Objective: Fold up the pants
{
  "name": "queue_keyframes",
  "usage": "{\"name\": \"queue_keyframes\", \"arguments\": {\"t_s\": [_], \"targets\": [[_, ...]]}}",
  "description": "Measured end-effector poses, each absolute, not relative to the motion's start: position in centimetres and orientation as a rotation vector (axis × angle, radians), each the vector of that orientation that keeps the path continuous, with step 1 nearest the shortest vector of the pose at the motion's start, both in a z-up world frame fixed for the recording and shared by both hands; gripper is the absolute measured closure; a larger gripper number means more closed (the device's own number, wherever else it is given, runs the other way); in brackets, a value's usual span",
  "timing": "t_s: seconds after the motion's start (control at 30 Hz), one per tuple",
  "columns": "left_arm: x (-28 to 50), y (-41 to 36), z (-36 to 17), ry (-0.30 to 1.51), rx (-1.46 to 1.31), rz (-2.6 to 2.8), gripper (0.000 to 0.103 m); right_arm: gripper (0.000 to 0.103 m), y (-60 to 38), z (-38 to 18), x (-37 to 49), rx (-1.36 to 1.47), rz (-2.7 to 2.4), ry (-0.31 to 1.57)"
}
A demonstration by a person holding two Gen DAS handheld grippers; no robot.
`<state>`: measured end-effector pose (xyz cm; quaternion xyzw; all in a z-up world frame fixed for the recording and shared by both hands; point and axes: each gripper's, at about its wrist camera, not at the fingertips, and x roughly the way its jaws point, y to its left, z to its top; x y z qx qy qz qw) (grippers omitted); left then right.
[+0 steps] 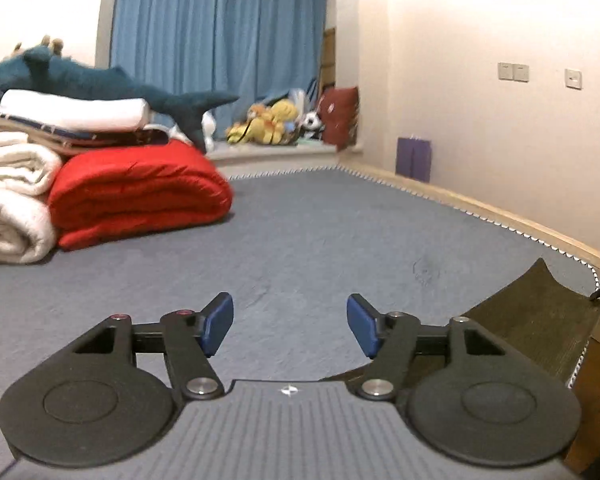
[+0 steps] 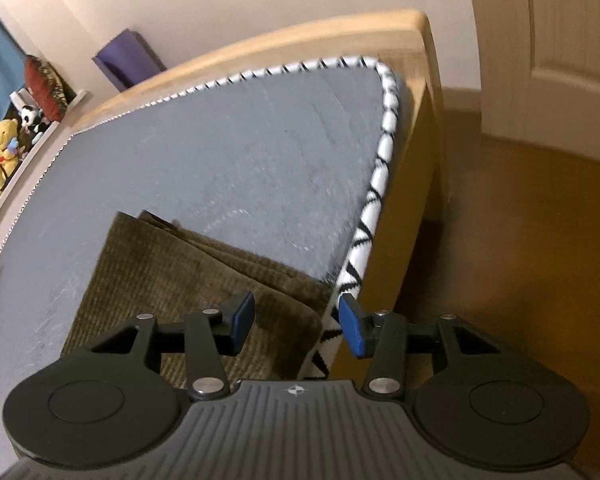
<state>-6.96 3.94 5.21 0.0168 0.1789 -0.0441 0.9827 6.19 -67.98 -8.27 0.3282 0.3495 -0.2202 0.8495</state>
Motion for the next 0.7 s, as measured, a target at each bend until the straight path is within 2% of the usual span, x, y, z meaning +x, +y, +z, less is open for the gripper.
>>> {"name": "queue_keyframes", "arguments": {"t_s": [0.23,0.5,0.53,0.63,0.7], "targets": [[-4.3,-1.0,1.7,0.494,0.135,-0.144,0.035,0.054,-68.9,-9.5,6.6,0.811,-0.395,0.720],[-4.2,-1.0,1.2,0.471,0.147,-0.151,0.034,0.052,-69.1,-10.4,7.1,0.816,-0.409,0.732],[-4.1,-1.1,1.1,0.467,0.159,-0.142,0.034,0.054,-69.0,-10.4,7.1,0.814,-0.409,0.729],[-3.6,-0.8,1.0,0.462,0.170,-0.128,0.034,0.080,-68.7,-9.8,7.2,0.795,-0.401,0.708],[-3.5,-0.4,1.2,0.456,0.155,-0.120,0.034,0.082,-68.3,-8.9,7.0,0.787,-0.398,0.678]]}}
